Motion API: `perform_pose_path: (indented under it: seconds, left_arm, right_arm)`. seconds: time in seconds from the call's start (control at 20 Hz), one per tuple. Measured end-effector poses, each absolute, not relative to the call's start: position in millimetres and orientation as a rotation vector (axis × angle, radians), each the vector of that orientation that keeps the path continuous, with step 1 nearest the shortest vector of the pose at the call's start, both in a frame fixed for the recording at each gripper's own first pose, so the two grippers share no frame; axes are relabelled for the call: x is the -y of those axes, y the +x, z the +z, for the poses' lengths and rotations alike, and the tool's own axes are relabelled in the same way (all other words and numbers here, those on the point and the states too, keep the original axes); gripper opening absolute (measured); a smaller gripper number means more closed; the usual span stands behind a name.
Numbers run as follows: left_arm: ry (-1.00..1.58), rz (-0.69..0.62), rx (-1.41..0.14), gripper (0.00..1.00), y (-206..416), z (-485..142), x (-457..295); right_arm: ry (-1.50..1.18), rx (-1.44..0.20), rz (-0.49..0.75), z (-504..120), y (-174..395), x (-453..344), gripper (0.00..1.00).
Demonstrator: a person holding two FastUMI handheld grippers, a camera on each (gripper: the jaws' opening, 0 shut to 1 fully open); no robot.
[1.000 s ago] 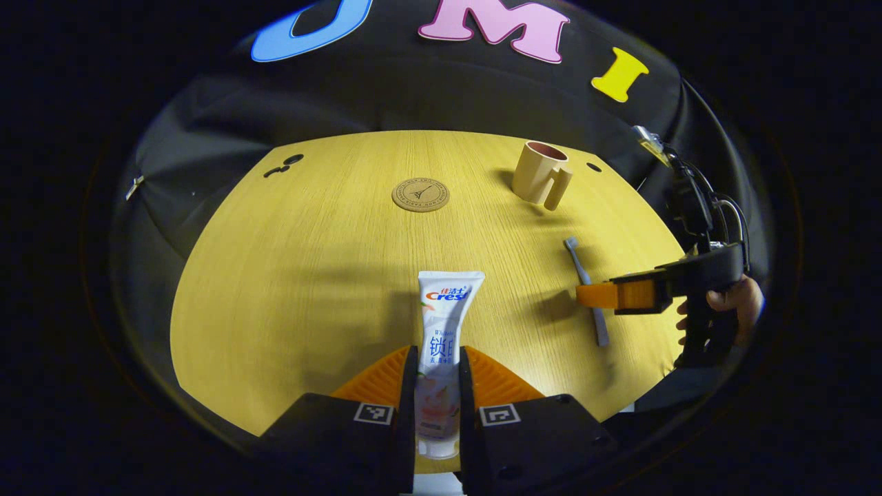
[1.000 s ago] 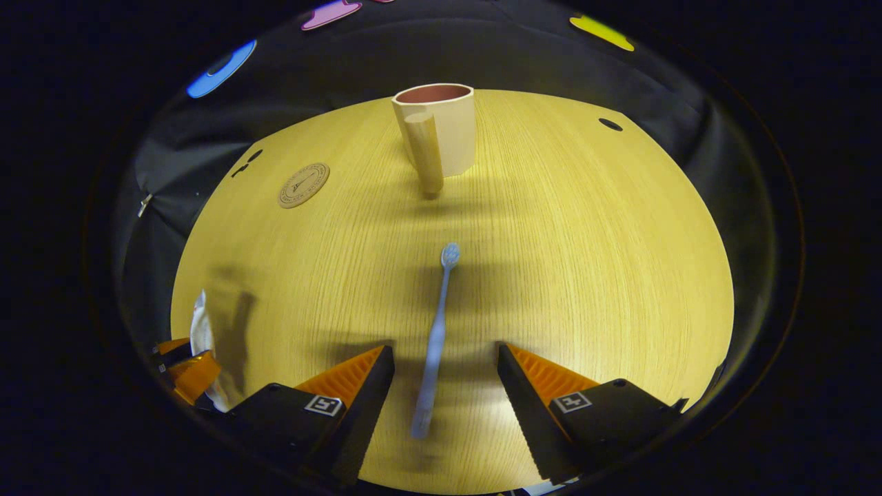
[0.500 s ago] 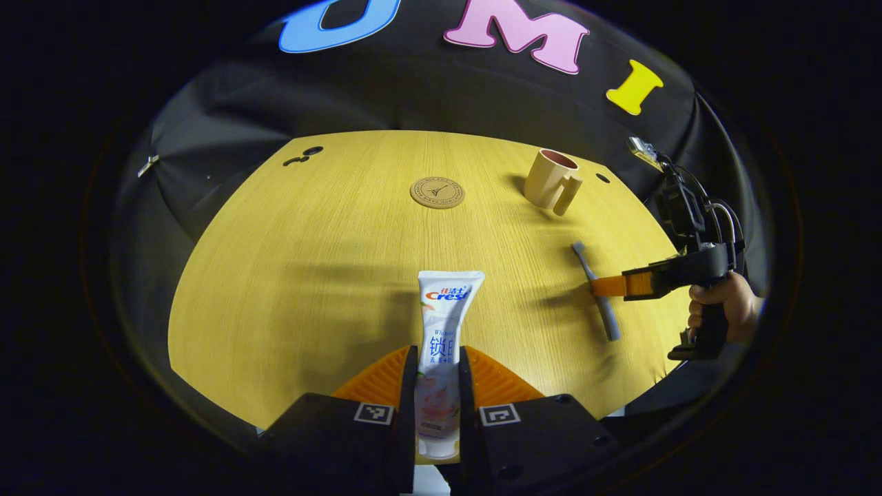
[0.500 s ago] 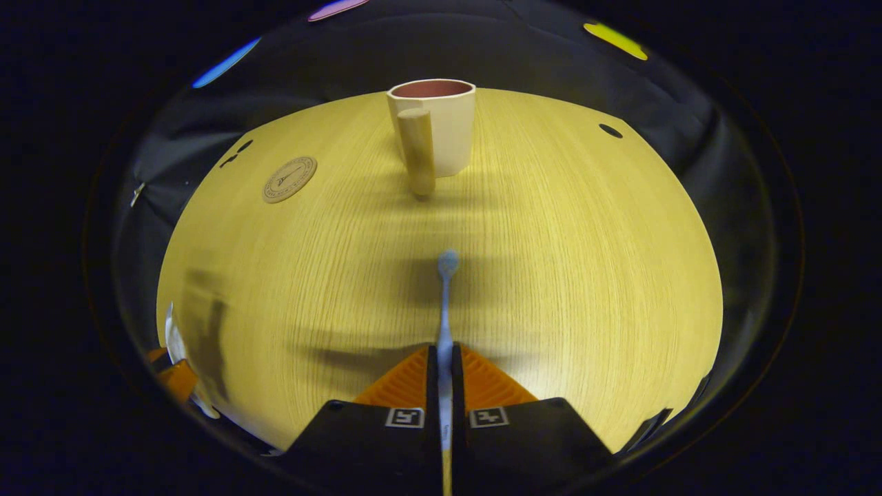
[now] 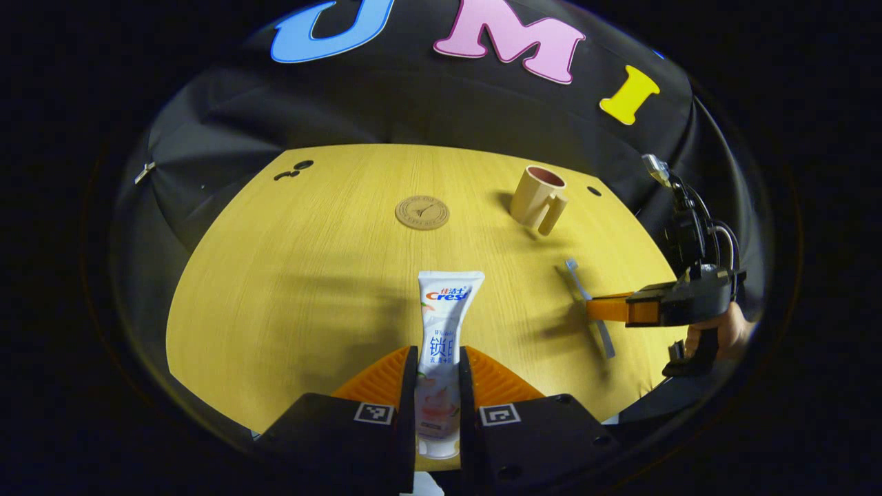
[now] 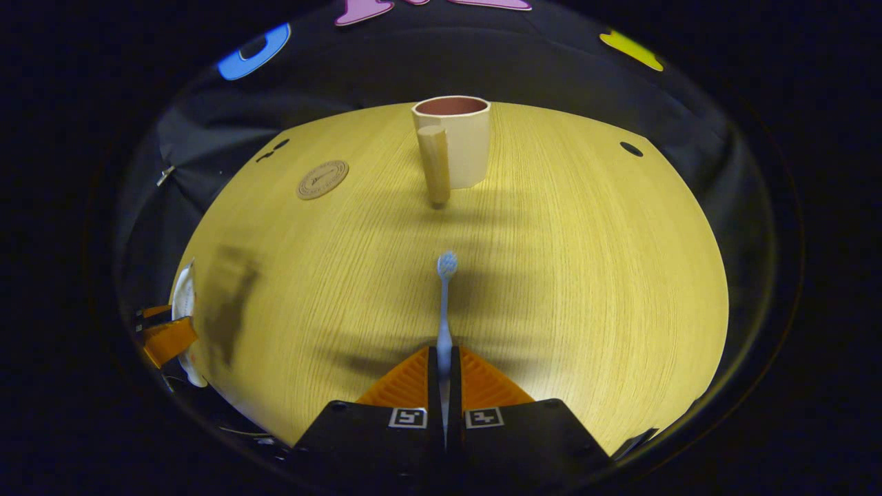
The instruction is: Put the toothbrush and toothpaste on the desktop into the cup, then pick up the cup and place it on the coaster on the desktop.
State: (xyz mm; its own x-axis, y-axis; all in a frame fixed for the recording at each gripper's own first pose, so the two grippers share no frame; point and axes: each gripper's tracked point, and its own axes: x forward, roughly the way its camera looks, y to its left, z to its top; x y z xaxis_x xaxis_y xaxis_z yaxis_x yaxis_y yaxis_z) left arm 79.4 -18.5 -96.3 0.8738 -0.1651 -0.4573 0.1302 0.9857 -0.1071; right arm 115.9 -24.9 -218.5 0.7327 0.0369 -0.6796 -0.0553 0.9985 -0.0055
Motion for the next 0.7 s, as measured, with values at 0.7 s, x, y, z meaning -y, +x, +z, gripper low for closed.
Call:
perform_pose_path:
  seconds: [0.7]
  left_arm:
    - [-0.110, -0.295, -0.172, 0.36, 167.5, 92.6, 141.4]
  right_arm:
    - [0.096, -0.579, 0.177, -117.1, 112.8, 68.2, 0.05]
